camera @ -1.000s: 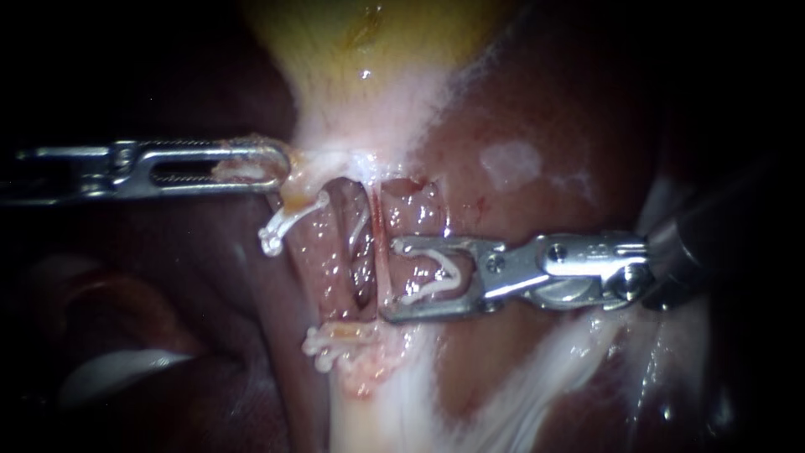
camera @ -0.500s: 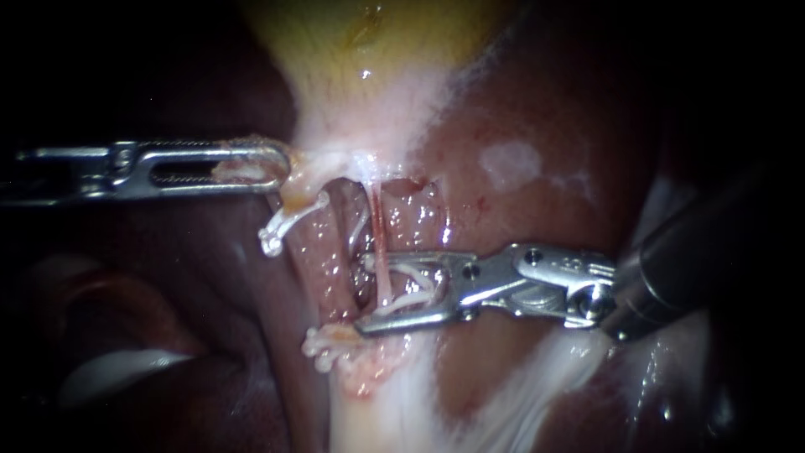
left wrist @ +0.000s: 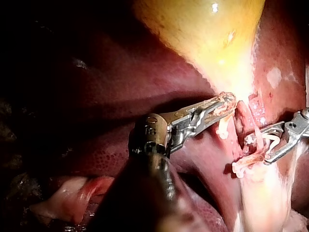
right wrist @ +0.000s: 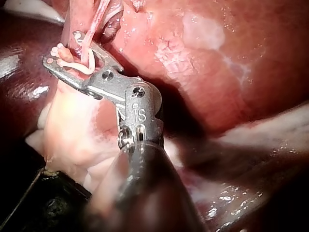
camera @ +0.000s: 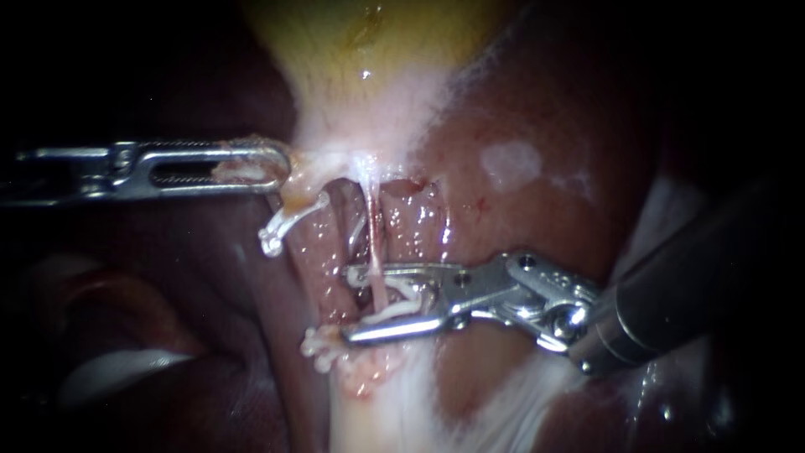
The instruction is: Clipping first clip right tube
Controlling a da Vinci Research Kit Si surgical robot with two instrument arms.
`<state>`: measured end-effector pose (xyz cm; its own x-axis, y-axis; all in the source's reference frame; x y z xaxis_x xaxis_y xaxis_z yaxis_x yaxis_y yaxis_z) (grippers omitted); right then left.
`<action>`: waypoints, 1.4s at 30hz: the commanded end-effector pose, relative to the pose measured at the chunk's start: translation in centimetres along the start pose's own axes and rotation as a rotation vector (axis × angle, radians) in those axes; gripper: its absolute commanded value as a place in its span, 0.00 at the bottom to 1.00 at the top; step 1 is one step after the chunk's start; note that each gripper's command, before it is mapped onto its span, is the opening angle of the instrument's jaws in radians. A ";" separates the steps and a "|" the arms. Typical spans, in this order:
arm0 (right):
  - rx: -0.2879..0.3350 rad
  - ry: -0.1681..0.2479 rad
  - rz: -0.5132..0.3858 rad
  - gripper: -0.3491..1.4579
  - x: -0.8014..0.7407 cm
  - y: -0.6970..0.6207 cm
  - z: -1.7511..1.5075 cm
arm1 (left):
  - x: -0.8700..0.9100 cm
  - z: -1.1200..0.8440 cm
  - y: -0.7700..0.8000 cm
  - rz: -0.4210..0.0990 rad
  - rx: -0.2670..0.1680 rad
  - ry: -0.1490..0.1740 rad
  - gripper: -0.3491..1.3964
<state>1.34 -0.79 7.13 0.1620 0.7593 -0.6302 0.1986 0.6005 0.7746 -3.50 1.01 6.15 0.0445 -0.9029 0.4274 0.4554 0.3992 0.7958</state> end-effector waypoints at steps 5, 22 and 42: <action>0.018 -0.006 0.019 0.38 -0.01 -0.07 -0.02 | 0.00 0.00 0.02 0.000 0.001 0.000 0.00; -0.010 0.002 0.086 0.14 0.03 -0.05 -0.02 | 0.00 0.01 0.04 0.001 0.002 0.001 0.00; -0.052 -0.069 0.134 0.00 0.01 -0.04 -0.09 | 0.01 0.00 0.07 0.001 0.003 0.001 0.00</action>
<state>1.25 -0.79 7.10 0.2505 0.8157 -0.5215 0.1212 0.5080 0.8528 -3.46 1.03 6.21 0.0460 -0.9027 0.4278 0.4531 0.4005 0.7965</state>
